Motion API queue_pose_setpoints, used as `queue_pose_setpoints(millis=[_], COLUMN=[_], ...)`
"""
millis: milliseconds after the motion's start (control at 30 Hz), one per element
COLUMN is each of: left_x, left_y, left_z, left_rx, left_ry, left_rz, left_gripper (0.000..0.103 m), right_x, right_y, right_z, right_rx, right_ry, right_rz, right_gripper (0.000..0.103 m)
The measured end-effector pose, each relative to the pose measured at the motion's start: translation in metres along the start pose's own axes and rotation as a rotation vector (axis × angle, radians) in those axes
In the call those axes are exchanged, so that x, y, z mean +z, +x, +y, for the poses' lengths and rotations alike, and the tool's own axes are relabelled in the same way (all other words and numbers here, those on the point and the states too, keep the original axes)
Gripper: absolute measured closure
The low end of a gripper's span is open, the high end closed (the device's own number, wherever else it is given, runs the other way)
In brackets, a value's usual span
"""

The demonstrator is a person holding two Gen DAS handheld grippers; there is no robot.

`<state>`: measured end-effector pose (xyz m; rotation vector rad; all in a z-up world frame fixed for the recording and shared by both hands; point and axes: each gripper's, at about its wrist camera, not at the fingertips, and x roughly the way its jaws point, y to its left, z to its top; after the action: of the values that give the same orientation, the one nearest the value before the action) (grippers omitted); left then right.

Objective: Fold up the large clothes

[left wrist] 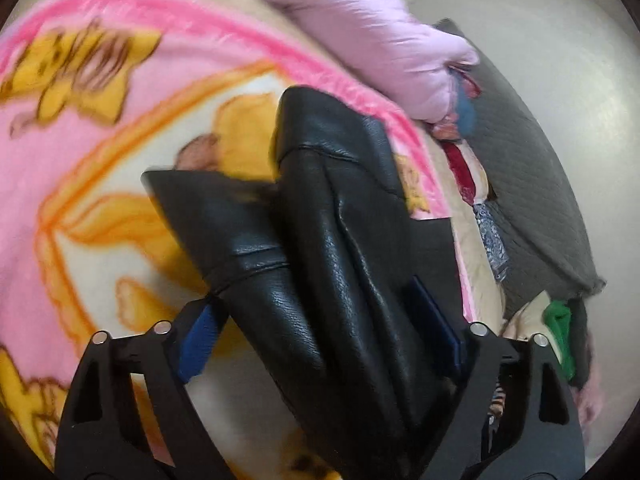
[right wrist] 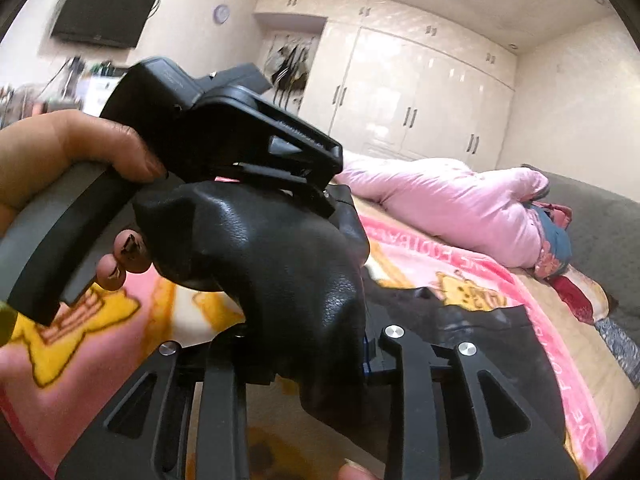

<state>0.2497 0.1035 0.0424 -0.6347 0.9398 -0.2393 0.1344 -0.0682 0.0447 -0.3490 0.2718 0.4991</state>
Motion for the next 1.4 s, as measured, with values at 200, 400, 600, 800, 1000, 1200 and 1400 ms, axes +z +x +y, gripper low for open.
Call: queue_pose_setpoints(millis=[200,400,600,800,1000,1200,1400], left_x=[0.010,0.012,0.005,0.008,-0.001,-0.028,-0.049], left_y=[0.003,0.032,0.075,0.107,0.120,0.126,0.148], left_z=[-0.079,-0.149,-0.211,-0.247,-0.229,-0.161,-0.137], left_rx=[0.010,0.027,0.088,0.047,0.084,0.236,0.228], left_ry=[0.121,0.234,0.353,0.384,0.324,0.257,0.254], left_rz=[-0.037,-0.023,-0.008,-0.034,-0.072,-0.058,0.007], left_gripper=[0.024,0.023,0.018,0.013,0.013,0.012,0.011], right_x=[0.009,0.000,-0.024,-0.060,-0.157,-0.200,-0.178], right_y=[-0.026,-0.050,-0.062,-0.061,-0.031,-0.043,-0.069], right_z=[-0.052,-0.104,-0.163,-0.221,-0.280,-0.288,-0.308], right_rx=[-0.014,-0.009,0.021,0.103,0.217,0.281,0.167], right_ry=[0.138,0.330,0.539,0.833,1.287,1.554,1.481], right_rz=[-0.050,-0.059,-0.040,0.006,0.186,0.233,0.204], right_gripper=[0.078,0.080,0.081,0.081,0.076,0.049,0.008])
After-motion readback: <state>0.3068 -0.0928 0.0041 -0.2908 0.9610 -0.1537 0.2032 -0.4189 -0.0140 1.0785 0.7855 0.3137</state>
